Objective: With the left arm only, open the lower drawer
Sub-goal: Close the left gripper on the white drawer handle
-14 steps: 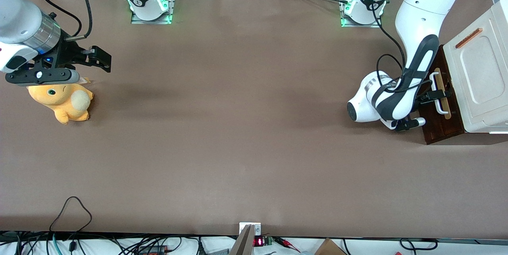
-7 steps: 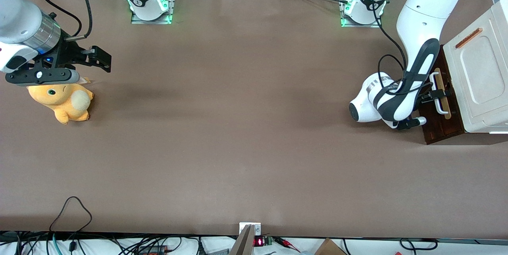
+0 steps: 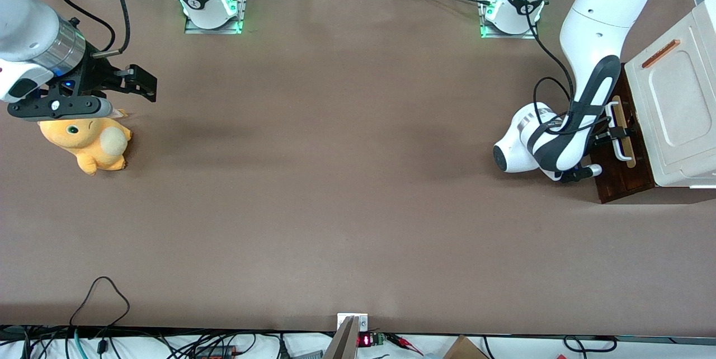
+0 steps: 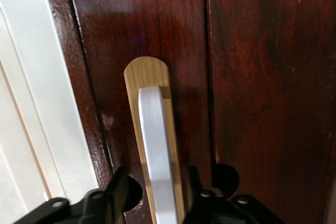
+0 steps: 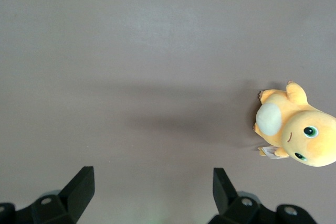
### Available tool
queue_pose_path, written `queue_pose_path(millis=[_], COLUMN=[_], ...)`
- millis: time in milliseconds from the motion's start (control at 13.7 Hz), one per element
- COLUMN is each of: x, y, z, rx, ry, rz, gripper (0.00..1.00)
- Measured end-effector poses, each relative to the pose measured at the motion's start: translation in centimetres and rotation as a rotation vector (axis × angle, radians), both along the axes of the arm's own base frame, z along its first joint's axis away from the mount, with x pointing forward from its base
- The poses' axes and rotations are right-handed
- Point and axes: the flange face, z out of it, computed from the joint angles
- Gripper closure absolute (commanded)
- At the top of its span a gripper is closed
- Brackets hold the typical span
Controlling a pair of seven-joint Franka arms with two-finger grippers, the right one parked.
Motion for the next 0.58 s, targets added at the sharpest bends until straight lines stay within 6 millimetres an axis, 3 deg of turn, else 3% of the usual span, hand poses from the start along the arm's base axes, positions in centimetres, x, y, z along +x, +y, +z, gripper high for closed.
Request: queue_pose_path(millis=[584], x=[-0.19], y=[0.18], z=[-0.54], rx=[0.024], ry=[0.015], rz=[-0.008], gripper=[0.75])
